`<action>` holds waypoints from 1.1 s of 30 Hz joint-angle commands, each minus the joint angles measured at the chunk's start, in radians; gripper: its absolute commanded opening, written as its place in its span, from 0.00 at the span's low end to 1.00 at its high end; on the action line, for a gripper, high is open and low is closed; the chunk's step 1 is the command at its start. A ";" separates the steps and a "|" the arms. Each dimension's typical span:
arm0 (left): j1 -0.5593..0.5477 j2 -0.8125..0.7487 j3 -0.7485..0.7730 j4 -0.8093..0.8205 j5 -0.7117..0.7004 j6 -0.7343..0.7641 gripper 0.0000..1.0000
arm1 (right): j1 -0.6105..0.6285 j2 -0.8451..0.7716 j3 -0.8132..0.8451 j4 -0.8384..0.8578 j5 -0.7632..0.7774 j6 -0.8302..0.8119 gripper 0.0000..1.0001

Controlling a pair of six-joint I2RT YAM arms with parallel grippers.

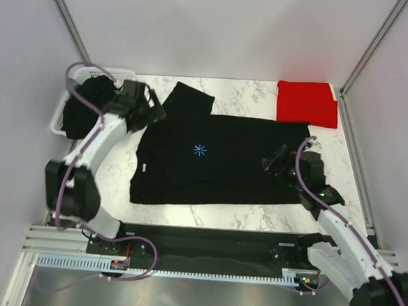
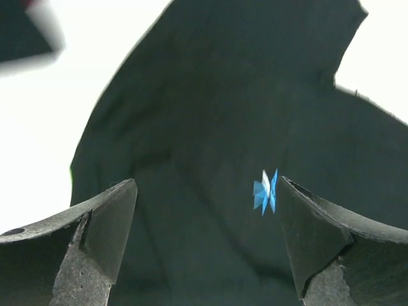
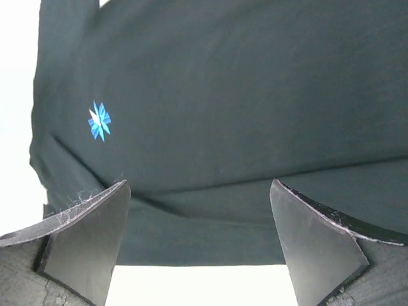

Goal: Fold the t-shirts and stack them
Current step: Fold the tshirt

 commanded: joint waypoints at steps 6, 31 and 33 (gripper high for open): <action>-0.007 0.623 0.604 0.182 -0.022 0.264 0.96 | 0.291 0.134 -0.124 0.426 0.223 -0.028 0.98; 0.019 1.321 1.278 0.433 0.199 -0.110 0.76 | 0.257 0.235 -0.164 0.589 0.136 0.003 0.98; 0.018 1.326 1.277 0.444 0.237 -0.113 0.67 | 0.252 0.242 -0.161 0.587 0.126 0.006 0.98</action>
